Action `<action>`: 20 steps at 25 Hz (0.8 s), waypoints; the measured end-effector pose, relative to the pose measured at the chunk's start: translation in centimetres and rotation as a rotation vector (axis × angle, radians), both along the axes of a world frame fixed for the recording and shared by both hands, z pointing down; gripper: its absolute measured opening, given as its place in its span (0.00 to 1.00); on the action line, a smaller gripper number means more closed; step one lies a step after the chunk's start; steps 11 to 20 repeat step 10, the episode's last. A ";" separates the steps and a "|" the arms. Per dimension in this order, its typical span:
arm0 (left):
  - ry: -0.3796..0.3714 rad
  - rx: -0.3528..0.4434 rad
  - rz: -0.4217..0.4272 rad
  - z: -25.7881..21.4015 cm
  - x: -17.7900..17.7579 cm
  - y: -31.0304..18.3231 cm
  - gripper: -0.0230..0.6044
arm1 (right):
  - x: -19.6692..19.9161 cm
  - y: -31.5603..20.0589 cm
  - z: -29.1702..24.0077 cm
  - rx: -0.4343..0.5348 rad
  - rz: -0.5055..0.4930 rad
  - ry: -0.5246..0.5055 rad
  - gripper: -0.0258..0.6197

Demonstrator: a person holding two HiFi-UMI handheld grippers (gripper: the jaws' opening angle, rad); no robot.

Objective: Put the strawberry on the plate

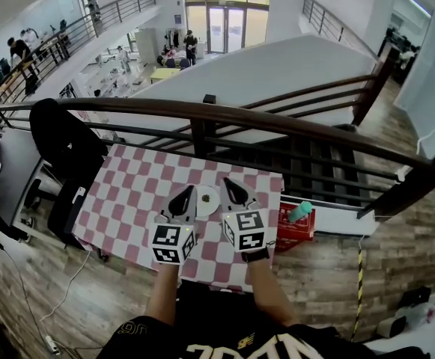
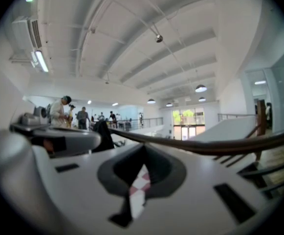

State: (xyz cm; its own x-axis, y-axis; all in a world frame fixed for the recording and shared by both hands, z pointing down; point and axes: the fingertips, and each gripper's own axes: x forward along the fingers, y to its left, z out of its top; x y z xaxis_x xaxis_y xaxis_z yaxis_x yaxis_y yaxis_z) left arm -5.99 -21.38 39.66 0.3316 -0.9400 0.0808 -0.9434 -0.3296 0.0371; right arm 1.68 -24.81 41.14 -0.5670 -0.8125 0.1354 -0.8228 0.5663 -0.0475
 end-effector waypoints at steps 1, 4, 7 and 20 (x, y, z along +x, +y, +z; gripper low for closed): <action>-0.002 0.000 -0.005 0.0 -0.1 0.2 0.05 | 0.0 0.1 0.1 -0.002 0.000 -0.001 0.07; -0.002 -0.001 -0.018 -0.1 -0.5 0.8 0.05 | 0.0 0.6 0.1 -0.005 -0.005 -0.002 0.07; -0.001 -0.001 -0.023 -0.3 -0.4 1.2 0.05 | 0.0 1.0 0.1 -0.004 -0.010 -0.001 0.07; 0.000 -0.003 -0.021 -0.3 0.0 1.4 0.05 | 0.2 1.2 0.0 -0.002 -0.011 -0.001 0.07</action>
